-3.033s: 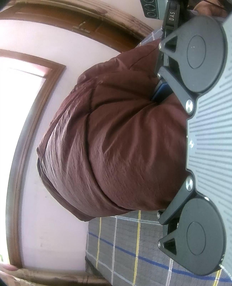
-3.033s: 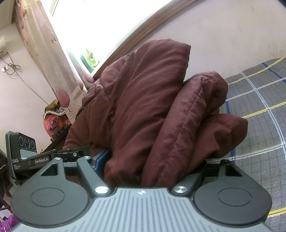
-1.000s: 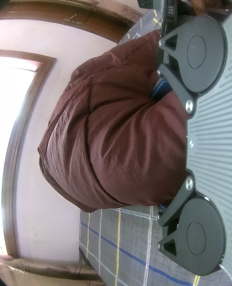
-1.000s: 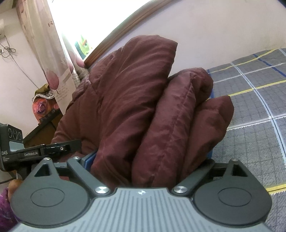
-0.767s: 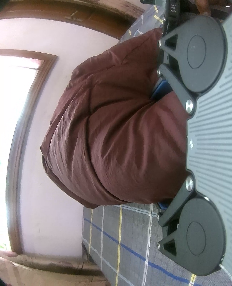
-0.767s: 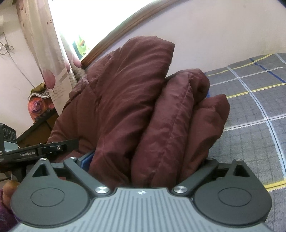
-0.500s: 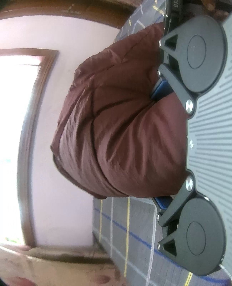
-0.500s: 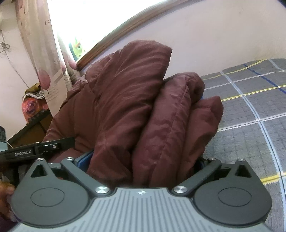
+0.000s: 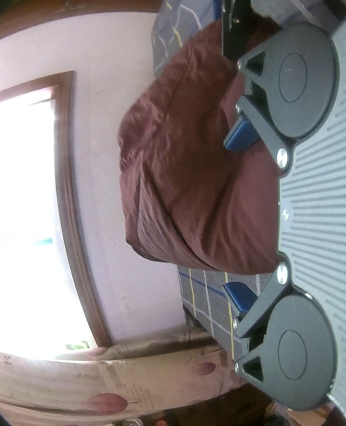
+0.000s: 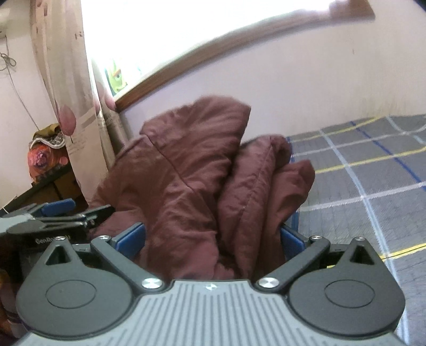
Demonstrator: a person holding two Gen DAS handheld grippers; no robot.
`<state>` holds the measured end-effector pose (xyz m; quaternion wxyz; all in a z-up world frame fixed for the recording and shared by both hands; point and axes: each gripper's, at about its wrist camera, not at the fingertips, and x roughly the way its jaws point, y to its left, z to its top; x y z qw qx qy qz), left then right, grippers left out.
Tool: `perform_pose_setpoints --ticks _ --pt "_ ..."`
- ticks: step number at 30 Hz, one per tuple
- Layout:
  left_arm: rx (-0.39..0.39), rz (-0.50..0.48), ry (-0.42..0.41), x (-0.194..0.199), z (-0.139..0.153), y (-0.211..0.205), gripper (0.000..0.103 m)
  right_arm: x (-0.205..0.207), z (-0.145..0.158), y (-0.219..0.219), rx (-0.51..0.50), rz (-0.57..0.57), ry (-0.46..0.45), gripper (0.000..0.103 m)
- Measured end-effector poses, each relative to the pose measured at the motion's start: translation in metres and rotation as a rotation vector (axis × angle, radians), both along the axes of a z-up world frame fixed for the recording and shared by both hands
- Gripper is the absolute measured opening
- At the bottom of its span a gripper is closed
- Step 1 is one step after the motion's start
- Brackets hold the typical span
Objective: Fold large clothes
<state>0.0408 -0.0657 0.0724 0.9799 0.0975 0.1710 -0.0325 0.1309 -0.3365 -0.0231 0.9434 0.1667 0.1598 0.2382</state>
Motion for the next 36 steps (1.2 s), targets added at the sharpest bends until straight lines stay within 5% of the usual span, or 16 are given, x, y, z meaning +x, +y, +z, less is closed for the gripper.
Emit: perform_pose_setpoints --ticks 3,9,17,21,36 --pt "-0.035 0.016 0.003 -0.009 0.009 -0.002 0.103 -0.017 0.011 -0.006 -0.003 -0.017 -0.027 0.103" --pt "-0.038 0.063 0.001 -0.026 0.023 -0.011 0.103 -0.052 0.040 0.015 -0.197 -0.130 -0.103 0.103" --pt "-0.119 0.036 0.141 -0.046 0.036 -0.010 0.103 -0.070 0.048 0.025 -0.229 -0.241 -0.002 0.103" --pt "-0.129 0.096 0.126 -0.062 0.037 -0.008 0.103 -0.077 0.042 0.029 -0.249 -0.216 0.048 0.103" --pt "-0.143 0.162 0.321 -0.062 0.029 -0.003 0.103 -0.085 0.022 0.046 -0.343 -0.188 0.160 0.103"
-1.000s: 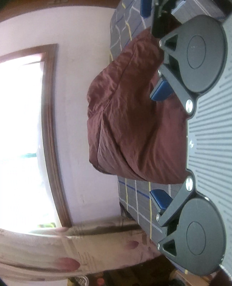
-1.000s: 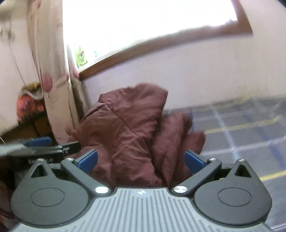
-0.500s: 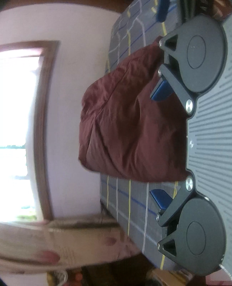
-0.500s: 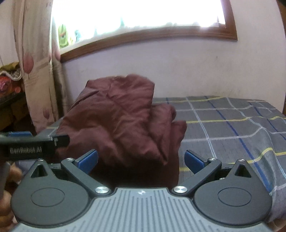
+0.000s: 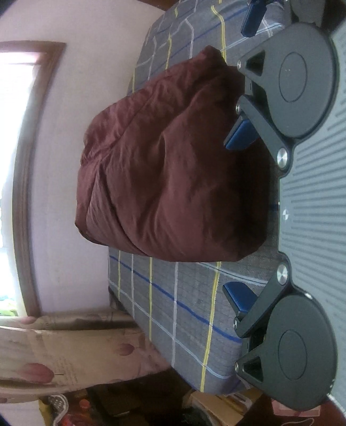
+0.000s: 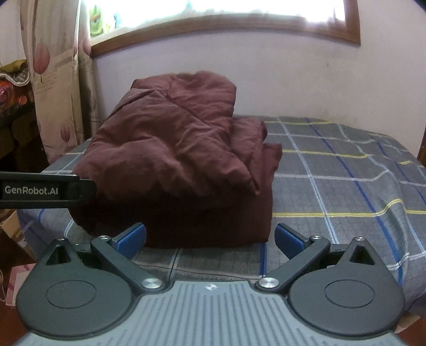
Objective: Fold large clothes
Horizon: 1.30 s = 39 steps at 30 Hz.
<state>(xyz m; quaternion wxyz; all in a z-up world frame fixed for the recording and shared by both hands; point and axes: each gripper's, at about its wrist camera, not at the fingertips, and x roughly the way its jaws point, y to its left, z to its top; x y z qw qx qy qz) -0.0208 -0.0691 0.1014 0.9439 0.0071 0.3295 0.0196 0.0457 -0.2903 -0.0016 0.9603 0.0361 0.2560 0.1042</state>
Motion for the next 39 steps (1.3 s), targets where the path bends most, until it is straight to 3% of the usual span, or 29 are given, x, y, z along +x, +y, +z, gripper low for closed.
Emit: perform_pose_setpoints --ticks 17,39 --pt "0.013 -0.019 0.062 0.006 -0.010 -0.005 0.103 0.007 -0.006 0.001 -0.002 0.034 0.053 0.103" --pt "0.010 -0.019 0.079 0.011 -0.016 -0.004 0.103 0.012 -0.010 0.001 -0.018 0.037 0.072 0.103"
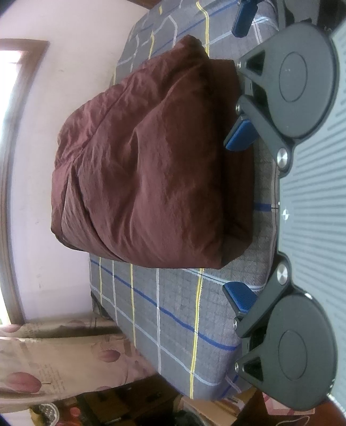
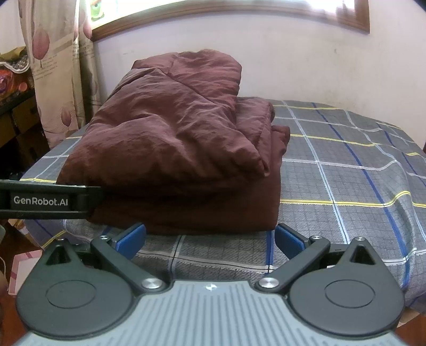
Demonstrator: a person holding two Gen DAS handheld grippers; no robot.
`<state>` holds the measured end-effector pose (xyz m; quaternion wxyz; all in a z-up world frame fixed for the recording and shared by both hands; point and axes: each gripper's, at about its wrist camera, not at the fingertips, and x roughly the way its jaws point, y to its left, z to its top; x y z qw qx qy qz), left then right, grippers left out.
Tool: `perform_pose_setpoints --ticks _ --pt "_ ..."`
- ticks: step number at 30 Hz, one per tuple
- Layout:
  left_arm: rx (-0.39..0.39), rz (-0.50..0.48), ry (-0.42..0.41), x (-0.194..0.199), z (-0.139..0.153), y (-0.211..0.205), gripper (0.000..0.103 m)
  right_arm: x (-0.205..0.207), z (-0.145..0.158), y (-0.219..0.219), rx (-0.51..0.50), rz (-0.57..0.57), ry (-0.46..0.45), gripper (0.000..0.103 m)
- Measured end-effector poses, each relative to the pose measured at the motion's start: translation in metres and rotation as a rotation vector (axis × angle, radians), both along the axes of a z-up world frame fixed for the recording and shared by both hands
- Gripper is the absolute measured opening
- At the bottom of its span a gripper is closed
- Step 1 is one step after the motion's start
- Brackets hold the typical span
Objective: Fold large clothes
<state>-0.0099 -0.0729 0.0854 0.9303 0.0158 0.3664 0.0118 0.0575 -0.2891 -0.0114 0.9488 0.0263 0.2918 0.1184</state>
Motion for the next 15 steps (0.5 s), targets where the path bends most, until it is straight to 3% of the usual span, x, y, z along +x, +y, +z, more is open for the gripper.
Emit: perform_pose_setpoints --ticks 7,15 --pt "0.049 -0.025 -0.083 -0.0077 0.0060 -0.0079 0.103 -0.0006 0.0003 0.0016 -0.001 -0.002 -0.002 0.103" --pt "0.060 -0.029 -0.082 -0.0075 0.0081 -0.0088 0.103 -0.0022 0.0021 0.0013 -0.008 -0.007 -0.010 0.103"
